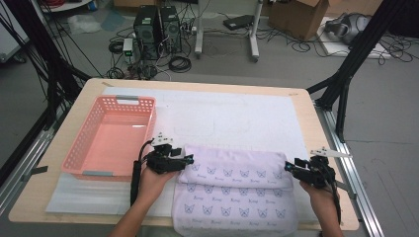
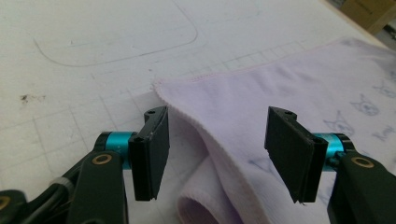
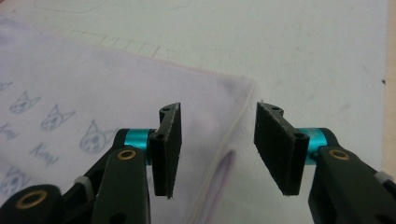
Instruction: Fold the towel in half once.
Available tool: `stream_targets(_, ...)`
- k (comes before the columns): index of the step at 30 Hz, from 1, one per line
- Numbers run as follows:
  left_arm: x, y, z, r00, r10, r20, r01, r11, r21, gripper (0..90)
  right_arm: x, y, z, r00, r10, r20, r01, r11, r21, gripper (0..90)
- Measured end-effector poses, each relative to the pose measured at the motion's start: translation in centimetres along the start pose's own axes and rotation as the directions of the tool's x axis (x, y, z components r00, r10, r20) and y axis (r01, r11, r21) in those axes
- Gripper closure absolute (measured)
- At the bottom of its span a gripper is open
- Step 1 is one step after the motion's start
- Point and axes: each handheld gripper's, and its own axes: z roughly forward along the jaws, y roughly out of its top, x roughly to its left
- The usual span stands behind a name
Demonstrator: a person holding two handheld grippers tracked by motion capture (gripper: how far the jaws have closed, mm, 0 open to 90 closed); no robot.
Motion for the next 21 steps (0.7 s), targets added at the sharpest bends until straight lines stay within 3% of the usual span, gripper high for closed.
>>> stream_targets(6,0.5,0.8,1.9,0.9997,-0.026,-0.005,0.026,0.9993,0.026,46.5,-0.3,1.6,3.4,0.9993,0.006,0.037,-0.009,0.997,0.081,48.6)
stream_targets(10,0.8,0.4,2.6,0.9996,-0.022,-0.018,0.023,0.9968,0.076,58.2,-0.3,1.8,5.4,0.9981,-0.008,0.062,-0.001,0.991,0.131,51.6)
stream_targets(13,0.7,0.4,2.5,1.0,0.006,-0.007,-0.005,0.9968,0.08,80.8,-0.3,1.9,5.3,0.996,-0.047,0.076,0.036,0.99,0.136,72.4)
stream_targets(14,0.6,0.4,2.3,0.9999,0.012,-0.003,-0.012,0.9972,0.074,83.2,-0.3,1.8,5.2,0.9946,-0.068,0.079,0.057,0.989,0.14,81.2)
stream_targets(18,0.3,0.7,0.6,0.9997,-0.002,0.025,0.002,1.0,-0.004,84.9,-0.4,1.3,4.0,0.9947,-0.087,0.055,0.082,0.993,0.085,84.3)
stream_targets(21,-0.2,0.6,-0.8,0.9984,0.014,0.056,-0.012,0.9993,-0.036,84.8,-0.3,0.9,2.6,0.9961,-0.081,0.034,0.08,0.996,0.039,84.3)
